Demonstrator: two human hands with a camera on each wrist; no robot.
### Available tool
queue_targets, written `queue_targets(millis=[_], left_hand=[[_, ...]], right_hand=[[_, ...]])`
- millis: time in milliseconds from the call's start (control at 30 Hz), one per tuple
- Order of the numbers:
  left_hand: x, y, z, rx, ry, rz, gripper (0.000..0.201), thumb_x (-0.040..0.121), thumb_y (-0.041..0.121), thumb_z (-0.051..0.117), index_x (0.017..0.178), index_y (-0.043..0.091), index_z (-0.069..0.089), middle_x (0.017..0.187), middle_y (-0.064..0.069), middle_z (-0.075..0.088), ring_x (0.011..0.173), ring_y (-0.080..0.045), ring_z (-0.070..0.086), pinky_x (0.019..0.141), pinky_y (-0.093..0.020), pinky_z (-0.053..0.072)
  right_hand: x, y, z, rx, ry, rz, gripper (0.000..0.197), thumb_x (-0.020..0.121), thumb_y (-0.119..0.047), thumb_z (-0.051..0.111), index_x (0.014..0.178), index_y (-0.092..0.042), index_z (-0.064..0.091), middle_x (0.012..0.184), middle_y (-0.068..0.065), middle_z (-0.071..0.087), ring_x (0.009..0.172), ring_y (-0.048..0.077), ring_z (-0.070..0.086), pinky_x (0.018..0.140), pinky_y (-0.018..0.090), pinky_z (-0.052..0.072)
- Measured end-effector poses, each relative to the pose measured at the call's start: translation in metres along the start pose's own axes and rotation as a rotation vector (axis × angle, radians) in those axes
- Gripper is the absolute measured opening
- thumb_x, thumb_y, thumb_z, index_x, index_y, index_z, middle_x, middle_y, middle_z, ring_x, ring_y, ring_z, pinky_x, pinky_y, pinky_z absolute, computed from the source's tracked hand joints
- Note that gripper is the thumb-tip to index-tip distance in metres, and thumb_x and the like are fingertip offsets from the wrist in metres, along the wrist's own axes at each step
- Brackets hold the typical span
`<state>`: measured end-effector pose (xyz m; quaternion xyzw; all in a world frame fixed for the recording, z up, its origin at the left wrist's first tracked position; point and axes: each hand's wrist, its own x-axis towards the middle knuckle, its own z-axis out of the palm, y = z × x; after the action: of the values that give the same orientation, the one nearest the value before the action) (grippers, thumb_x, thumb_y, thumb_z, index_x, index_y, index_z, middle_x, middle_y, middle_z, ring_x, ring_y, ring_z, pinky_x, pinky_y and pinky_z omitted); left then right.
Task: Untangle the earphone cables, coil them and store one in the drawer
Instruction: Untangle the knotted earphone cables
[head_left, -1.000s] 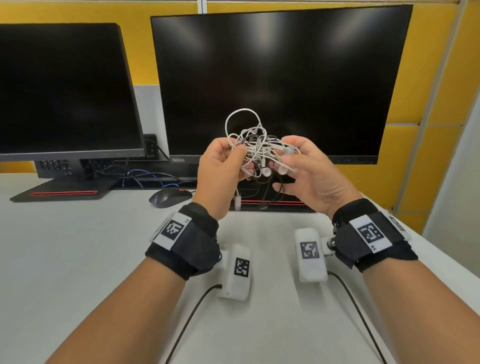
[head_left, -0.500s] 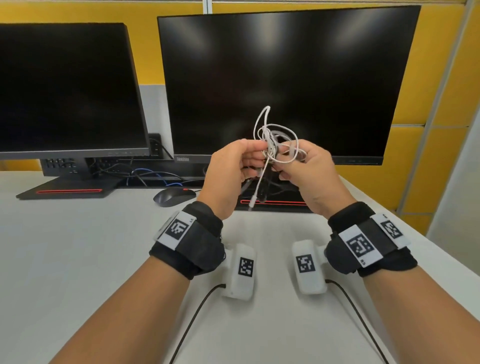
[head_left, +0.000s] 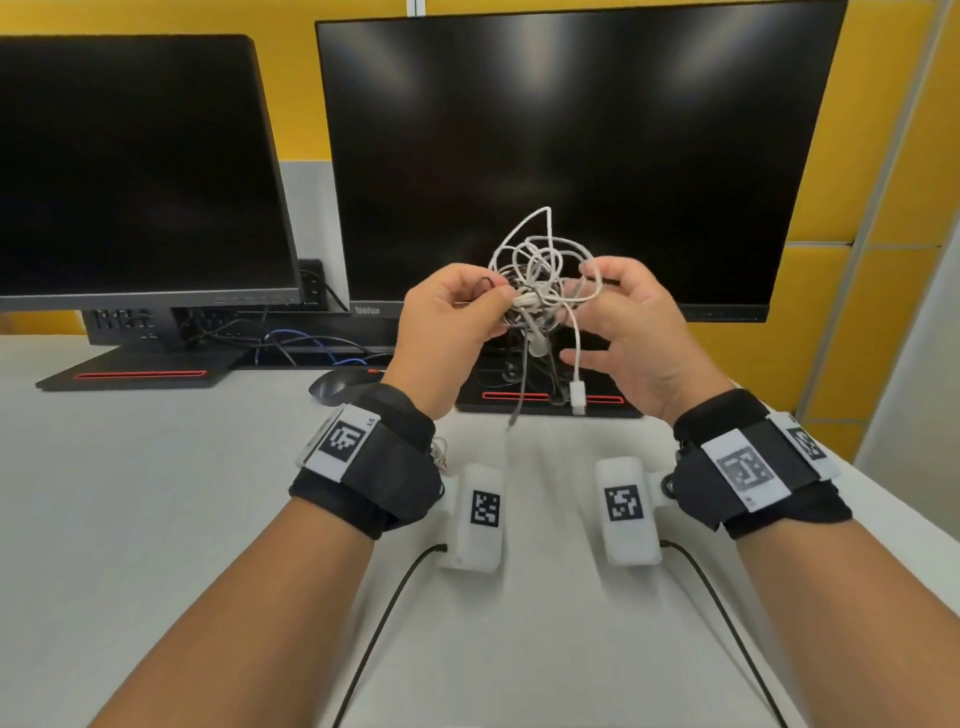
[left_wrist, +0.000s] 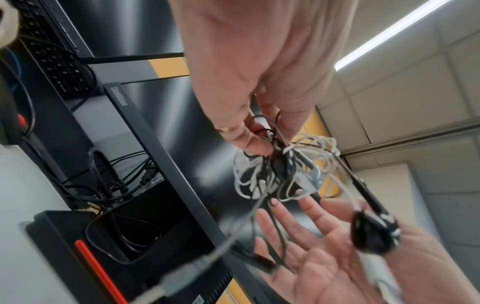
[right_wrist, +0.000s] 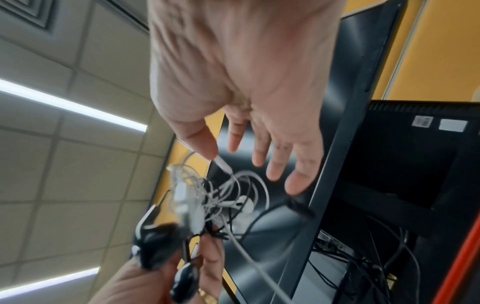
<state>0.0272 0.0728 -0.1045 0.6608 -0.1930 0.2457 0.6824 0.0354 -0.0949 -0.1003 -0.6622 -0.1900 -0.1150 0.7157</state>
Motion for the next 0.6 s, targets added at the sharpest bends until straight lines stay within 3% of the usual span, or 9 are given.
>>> queue_targets(millis=[33,100,200,267,333,400,467,533,600], left_hand=[[0.001,-0.001,-0.001,0.010,0.037,0.005,0.010,0.089,0.004,0.064,0.084,0.012,0.065,0.079,-0.005,0.060,0.073,-0.010,0.062,0.066,-0.018,0.051],[0.001,-0.004,-0.002,0.035,0.079,0.012,0.009,0.088,0.004,0.066,0.083,0.012,0.065,0.072,0.001,0.058,0.065,-0.005,0.057,0.065,-0.019,0.051],[-0.003,-0.004,0.004,0.038,0.034,0.025,0.007,0.086,0.006,0.068,0.087,0.012,0.065,0.079,-0.006,0.062,0.074,-0.011,0.060,0.075,-0.028,0.057],[-0.006,-0.001,0.008,-0.016,-0.021,0.010,0.010,0.090,0.010,0.065,0.099,0.013,0.063,0.092,-0.009,0.066,0.084,-0.015,0.063,0.079,-0.030,0.057],[-0.005,0.001,0.009,-0.143,-0.016,-0.040,0.014,0.095,0.012,0.057,0.109,0.014,0.056,0.096,-0.008,0.063,0.085,-0.016,0.064,0.079,-0.032,0.058],[-0.003,0.002,0.006,-0.154,0.044,-0.041,0.013,0.096,0.010,0.056,0.106,0.017,0.051,0.099,-0.009,0.061,0.083,-0.015,0.064,0.072,-0.026,0.056],[-0.003,0.000,0.004,-0.022,0.061,-0.006,0.010,0.093,0.014,0.061,0.098,0.019,0.053,0.099,-0.007,0.060,0.081,-0.009,0.063,0.067,-0.020,0.053],[-0.004,-0.001,0.005,0.025,0.007,-0.019,0.006,0.092,0.022,0.063,0.094,0.016,0.061,0.093,-0.002,0.066,0.082,-0.007,0.064,0.068,-0.019,0.053],[-0.003,-0.002,0.007,-0.010,-0.033,-0.098,0.020,0.096,0.028,0.057,0.099,0.011,0.067,0.096,-0.005,0.071,0.090,-0.014,0.069,0.073,-0.022,0.056]], right_hand=[[0.000,-0.002,0.000,-0.024,0.055,-0.040,0.027,0.091,-0.004,0.055,0.107,-0.026,0.055,0.113,-0.002,0.063,0.109,0.020,0.060,0.085,0.041,0.054],[-0.002,-0.003,0.001,-0.101,0.117,-0.163,0.019,0.093,-0.008,0.055,0.098,-0.026,0.058,0.103,-0.006,0.060,0.101,0.013,0.059,0.079,0.033,0.052],[-0.006,-0.002,0.006,-0.231,0.027,-0.277,0.012,0.090,-0.017,0.067,0.098,-0.025,0.062,0.094,-0.002,0.066,0.085,0.008,0.065,0.068,0.021,0.053],[-0.006,0.002,0.007,-0.274,-0.021,-0.286,0.023,0.087,-0.010,0.072,0.104,-0.020,0.061,0.097,0.004,0.068,0.084,0.013,0.070,0.066,0.022,0.055],[-0.005,0.001,0.005,-0.260,0.003,-0.288,0.025,0.086,-0.003,0.070,0.102,-0.018,0.058,0.094,0.004,0.071,0.082,0.015,0.071,0.068,0.026,0.057],[-0.004,0.000,0.002,-0.206,0.037,-0.279,0.025,0.087,0.002,0.067,0.099,-0.017,0.055,0.092,0.005,0.072,0.084,0.017,0.073,0.070,0.027,0.058],[-0.004,-0.001,0.001,-0.157,0.048,-0.271,0.026,0.087,0.005,0.065,0.096,-0.015,0.051,0.092,0.011,0.072,0.085,0.021,0.073,0.071,0.030,0.060],[-0.004,0.001,0.002,-0.157,0.065,-0.269,0.028,0.086,0.005,0.066,0.095,-0.014,0.047,0.092,0.018,0.068,0.085,0.025,0.073,0.070,0.031,0.059],[-0.004,0.002,0.004,-0.144,0.092,-0.272,0.031,0.085,0.003,0.069,0.095,-0.014,0.045,0.094,0.023,0.065,0.086,0.027,0.072,0.071,0.032,0.060]])
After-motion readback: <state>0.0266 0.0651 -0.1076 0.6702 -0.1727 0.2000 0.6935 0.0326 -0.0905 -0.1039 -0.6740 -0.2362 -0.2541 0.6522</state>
